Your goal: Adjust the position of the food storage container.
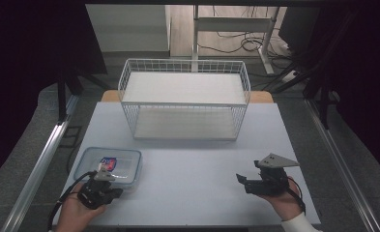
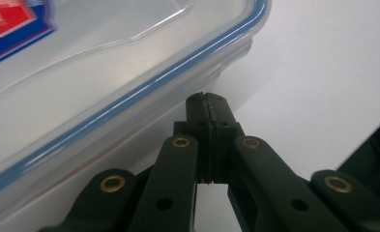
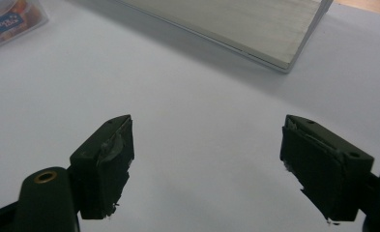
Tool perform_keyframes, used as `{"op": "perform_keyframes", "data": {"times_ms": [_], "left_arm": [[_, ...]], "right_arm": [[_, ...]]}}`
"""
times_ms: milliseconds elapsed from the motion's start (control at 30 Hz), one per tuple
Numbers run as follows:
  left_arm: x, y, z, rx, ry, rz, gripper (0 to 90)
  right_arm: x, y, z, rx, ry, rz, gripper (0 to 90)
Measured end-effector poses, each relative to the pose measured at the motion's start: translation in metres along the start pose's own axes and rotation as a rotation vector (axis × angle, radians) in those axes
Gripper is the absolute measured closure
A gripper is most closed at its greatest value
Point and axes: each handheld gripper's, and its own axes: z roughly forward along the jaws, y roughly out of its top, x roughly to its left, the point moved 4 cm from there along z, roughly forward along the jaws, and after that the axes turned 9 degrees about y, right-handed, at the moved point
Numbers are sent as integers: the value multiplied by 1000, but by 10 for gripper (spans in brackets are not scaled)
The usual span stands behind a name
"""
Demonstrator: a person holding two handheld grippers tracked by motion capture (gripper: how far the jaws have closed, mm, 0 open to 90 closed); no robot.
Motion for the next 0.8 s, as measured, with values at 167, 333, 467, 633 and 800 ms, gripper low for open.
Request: {"op": "perform_keyframes", "data": {"times_ms": [167,333,467,633,800], "left_arm": [[18,-9,-28,-58,13,-62,900],[56,-20,-54,-113,70,-149,900],[85,-26,-59,-121,107,-213,900],[113,-25,-53,-106,159,-239,900],[140,-25,-38,-54,203,-267,900]], "right_arm": [[0,0,-1,-1,-4,0,196],[1,1,0,1,-3,-1,196],[1,1,2,5,-2,-1,196],[2,1,3,7,-2,-5,196],[5,1,6,14,1,-10,196]]}}
